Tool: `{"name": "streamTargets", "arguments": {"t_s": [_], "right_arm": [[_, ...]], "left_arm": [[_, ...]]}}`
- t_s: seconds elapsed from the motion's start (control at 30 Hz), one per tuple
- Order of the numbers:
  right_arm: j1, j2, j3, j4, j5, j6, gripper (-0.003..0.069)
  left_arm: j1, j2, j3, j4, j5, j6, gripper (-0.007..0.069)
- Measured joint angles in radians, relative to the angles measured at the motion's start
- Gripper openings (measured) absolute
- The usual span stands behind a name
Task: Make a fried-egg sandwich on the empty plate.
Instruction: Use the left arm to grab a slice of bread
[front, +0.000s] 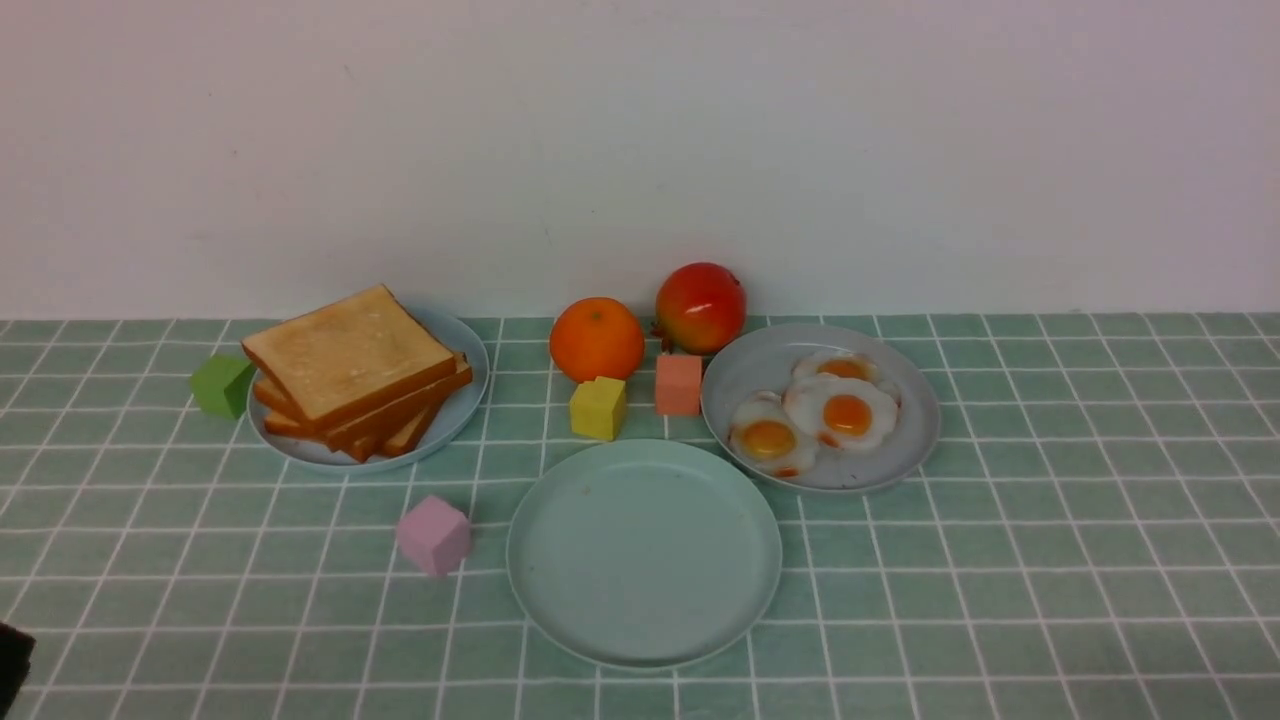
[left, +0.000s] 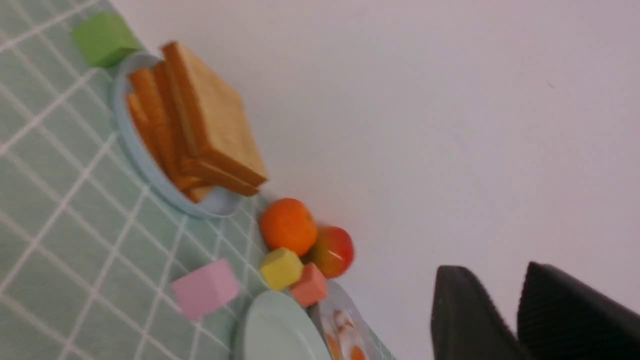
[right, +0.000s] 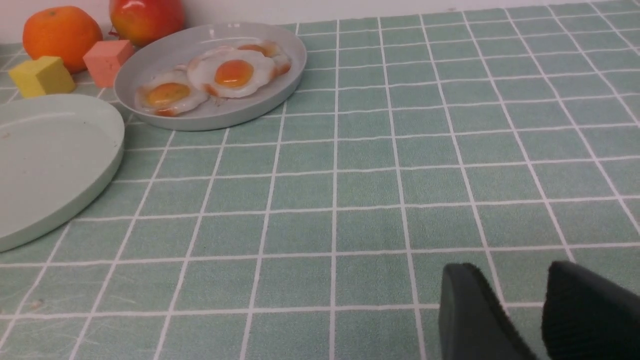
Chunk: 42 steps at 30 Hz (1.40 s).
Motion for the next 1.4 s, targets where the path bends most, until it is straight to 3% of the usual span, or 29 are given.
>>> {"name": "streamTargets", "arguments": {"t_s": [0.07, 0.13, 0.17, 0.2, 0.4, 0.47, 0.63, 0.77, 0.9, 1.13, 1.23, 1.4], "right_arm": [[0.0, 0.0, 0.0, 0.0, 0.0, 0.0, 0.024], [0.0, 0.0, 0.0, 0.0, 0.0, 0.0, 0.024], [0.0, 0.0, 0.0, 0.0, 0.0, 0.0, 0.024], [0.0, 0.0, 0.0, 0.0, 0.0, 0.0, 0.024], [0.0, 0.0, 0.002, 0.004, -0.019, 0.0, 0.024], [0.0, 0.0, 0.005, 0.021, -0.041, 0.014, 0.024], [0.0, 0.0, 0.01, 0.293, -0.19, 0.17, 0.0241], [0.0, 0.0, 0.008, 0.456, -0.261, 0.222, 0.0239], [0.017, 0.009, -0.085, 0.488, -0.099, 0.201, 0.0204], [0.063, 0.296, -0.567, 0.302, 0.471, -0.018, 0.0003], [0.069, 0.407, -0.696, 0.24, 0.592, -0.068, -0.0009], [0.152, 0.529, -0.85, 0.191, 0.637, -0.097, 0.0002]], "left_arm": [[0.0, 0.08, -0.126, 0.045, 0.115, 0.1, 0.0043], [0.0, 0.189, -0.236, 0.066, 0.233, 0.206, -0.0013], [0.0, 0.202, -0.248, 0.067, 0.246, 0.217, -0.0013], [0.0, 0.325, -0.351, 0.077, 0.381, 0.322, -0.0013], [0.0, 0.739, -0.64, 0.091, 0.782, 0.542, -0.0013], [0.0, 0.798, -0.684, 0.095, 0.809, 0.561, -0.0013], [-0.013, 1.011, -0.8, 0.102, 0.821, 0.595, -0.0013], [-0.112, 1.076, -0.811, 0.155, 0.788, 0.628, -0.0013], [-0.212, 1.128, -0.841, 0.239, 0.712, 0.611, -0.0013], [-0.252, 1.352, -1.089, 0.494, 0.7, 0.575, -0.0013], [-0.233, 1.471, -1.183, 0.594, 0.714, 0.574, -0.0013], [-0.138, 1.693, -1.377, 0.613, 0.763, 0.638, -0.0013]]}}
